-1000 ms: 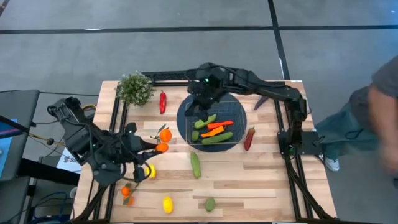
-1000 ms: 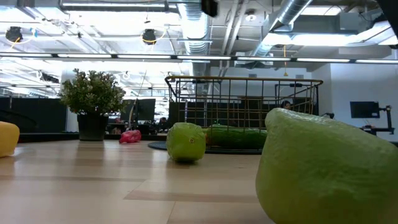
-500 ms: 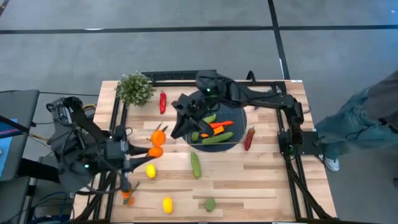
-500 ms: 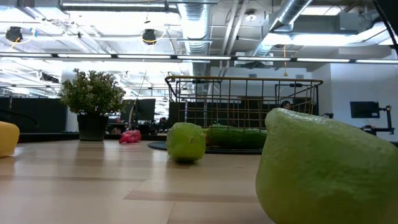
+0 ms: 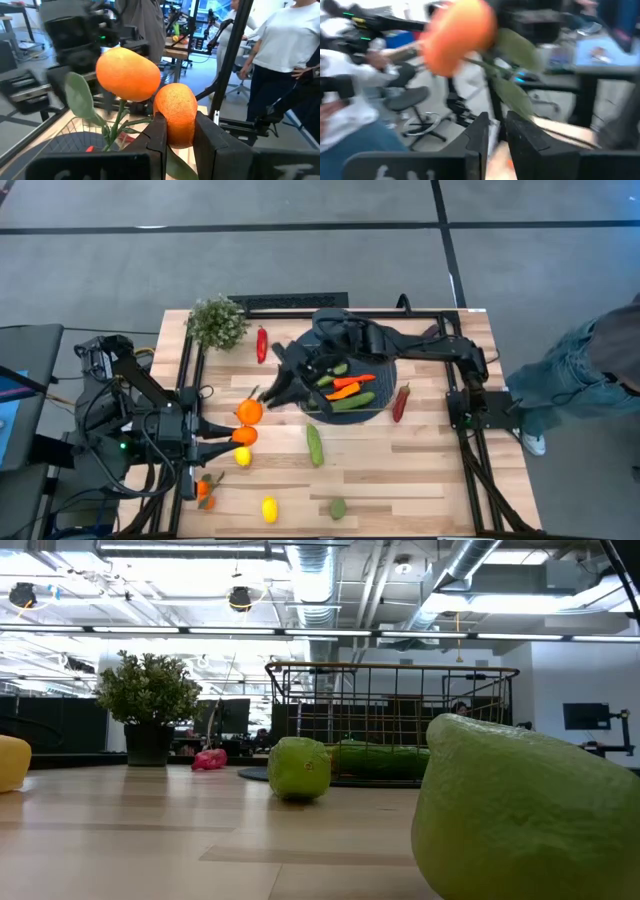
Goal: Build produce basket
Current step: Put the top orange tangerine into the wire basket
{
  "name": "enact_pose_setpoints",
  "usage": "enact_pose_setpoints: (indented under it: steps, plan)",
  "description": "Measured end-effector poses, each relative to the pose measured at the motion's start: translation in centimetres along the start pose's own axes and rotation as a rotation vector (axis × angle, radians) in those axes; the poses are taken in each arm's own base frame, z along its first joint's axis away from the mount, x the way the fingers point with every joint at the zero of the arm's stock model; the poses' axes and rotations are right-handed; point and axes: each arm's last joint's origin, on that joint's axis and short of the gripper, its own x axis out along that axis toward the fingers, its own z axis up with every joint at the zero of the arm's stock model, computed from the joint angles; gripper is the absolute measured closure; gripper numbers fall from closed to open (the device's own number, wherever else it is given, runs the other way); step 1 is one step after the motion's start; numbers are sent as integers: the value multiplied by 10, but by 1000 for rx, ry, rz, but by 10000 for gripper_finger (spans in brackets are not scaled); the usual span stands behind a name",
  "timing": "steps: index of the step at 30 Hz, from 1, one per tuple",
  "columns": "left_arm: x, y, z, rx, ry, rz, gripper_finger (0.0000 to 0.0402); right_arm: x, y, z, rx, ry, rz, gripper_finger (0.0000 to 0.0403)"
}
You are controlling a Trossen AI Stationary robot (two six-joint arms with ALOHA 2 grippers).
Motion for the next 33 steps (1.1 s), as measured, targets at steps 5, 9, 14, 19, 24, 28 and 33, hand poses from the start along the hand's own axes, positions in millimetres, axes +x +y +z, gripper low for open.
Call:
enact_pose_setpoints:
  steps: [5, 9, 14, 19, 24, 28, 33]
  plan:
    - [0, 0, 0, -19, 1, -2, 358, -12, -16, 2, 69, -7, -53, 257]
    - [0, 0, 0, -16, 1, -1, 357, -14, -17, 2, 112, 3, 2, 220]
    - [0, 0, 0, -4, -2, 6, 363, -5, -3, 0, 113, 25, 111, 194]
    - [0, 0, 0, -5, -2, 7, 354, 0, 4, -1, 103, 28, 129, 186]
    - [2, 1, 0, -6, -2, 11, 351, -3, 1, 5, 62, -20, 109, 187]
    - [2, 1, 0, -6, -1, 11, 351, -7, -5, 8, 44, -54, 62, 187]
    - [2, 1, 0, -6, -1, 11, 350, -8, -6, 11, 25, -78, 53, 186]
